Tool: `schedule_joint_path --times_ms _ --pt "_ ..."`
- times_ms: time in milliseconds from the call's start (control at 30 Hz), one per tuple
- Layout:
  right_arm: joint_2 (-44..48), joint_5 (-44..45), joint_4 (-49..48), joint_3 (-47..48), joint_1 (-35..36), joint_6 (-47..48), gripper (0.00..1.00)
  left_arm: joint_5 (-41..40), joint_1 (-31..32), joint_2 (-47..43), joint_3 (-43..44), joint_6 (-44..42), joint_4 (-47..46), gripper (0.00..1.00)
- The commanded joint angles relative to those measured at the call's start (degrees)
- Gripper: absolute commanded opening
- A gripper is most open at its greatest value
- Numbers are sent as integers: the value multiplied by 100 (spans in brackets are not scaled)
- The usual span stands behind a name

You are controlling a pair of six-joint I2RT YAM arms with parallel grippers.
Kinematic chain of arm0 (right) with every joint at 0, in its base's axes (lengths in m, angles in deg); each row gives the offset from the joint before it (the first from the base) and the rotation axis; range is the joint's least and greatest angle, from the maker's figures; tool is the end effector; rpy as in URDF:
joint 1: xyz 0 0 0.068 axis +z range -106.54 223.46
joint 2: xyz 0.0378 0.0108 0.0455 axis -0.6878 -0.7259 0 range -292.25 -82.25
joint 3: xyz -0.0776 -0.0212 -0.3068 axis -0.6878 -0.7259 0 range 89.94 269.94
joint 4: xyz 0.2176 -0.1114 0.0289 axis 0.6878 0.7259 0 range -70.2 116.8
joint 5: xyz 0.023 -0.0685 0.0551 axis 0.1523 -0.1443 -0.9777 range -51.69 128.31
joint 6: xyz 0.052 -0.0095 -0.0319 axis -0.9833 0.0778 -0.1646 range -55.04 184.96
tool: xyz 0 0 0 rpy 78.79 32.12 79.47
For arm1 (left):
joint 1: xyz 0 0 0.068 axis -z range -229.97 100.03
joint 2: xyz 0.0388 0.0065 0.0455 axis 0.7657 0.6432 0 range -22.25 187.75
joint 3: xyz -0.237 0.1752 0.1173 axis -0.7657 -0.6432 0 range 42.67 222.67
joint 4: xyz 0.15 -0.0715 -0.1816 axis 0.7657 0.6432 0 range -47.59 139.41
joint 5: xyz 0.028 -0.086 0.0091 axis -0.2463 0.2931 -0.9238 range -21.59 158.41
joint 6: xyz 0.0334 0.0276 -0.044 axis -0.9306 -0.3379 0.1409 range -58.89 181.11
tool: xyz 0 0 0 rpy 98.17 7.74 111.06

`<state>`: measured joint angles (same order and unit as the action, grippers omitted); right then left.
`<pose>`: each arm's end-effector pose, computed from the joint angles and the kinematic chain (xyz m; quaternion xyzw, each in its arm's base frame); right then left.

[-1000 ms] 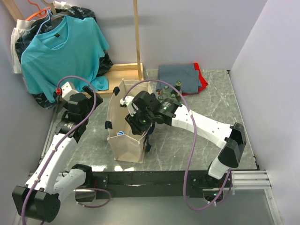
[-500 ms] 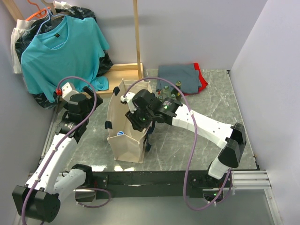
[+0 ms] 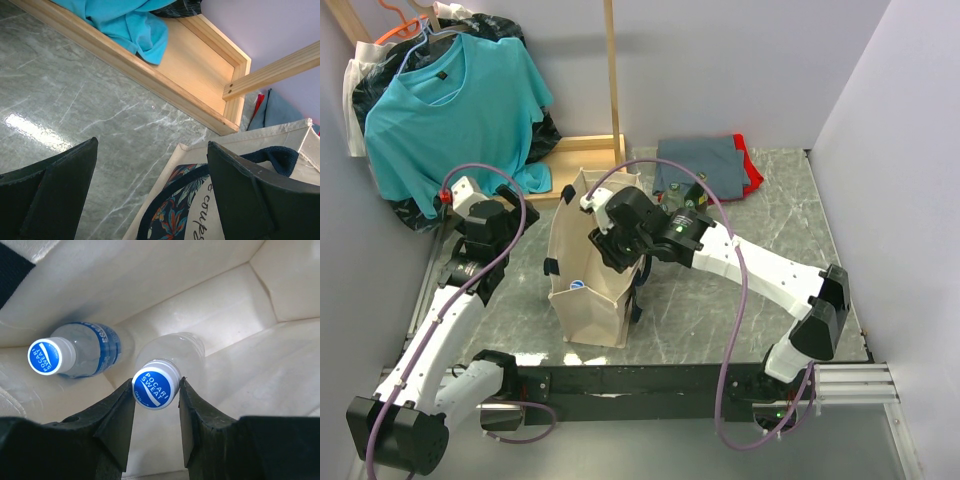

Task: Take the beverage out of the canvas bag
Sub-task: Take out the drink from the canvas bag.

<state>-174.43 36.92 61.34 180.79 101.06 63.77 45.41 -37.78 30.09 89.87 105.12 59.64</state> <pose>0.1867 0.2962 0.3956 -0.4375 0.8054 0.2059 0.3428 0.1719 -0.0184 0.3535 -0.3300 0.7525 -0.1107 0.5591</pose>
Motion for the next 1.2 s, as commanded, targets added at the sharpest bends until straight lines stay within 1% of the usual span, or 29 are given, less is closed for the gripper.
schedule_joint_path --times_ms 0,333,700,800,1000,1033,1167 --pt "569 350 -867 267 14 66 0 -99 -14 -57 -27 -68 -168 96" --pt "640 648 -1332 47 -4 66 0 -125 -14 -110 -35 -68 -141 96" --pt "8 1035 -1974 -226 -91 -22 0 -196 -14 -145 -53 -94 -98 96" --pt "-159 1036 -2158 -129 -179 -13 0 -222 -14 -136 -62 -94 -97 96" --pt "-546 1149 -2124 433 -258 66 0 -319 -14 -136 -53 -156 -89 96" --pt "-590 1158 -2132 538 -276 223 0 -327 -14 -119 -44 -164 -80 96" --pt "-818 1053 -2124 758 -355 225 0 -345 -14 -83 -44 -182 -80 96"
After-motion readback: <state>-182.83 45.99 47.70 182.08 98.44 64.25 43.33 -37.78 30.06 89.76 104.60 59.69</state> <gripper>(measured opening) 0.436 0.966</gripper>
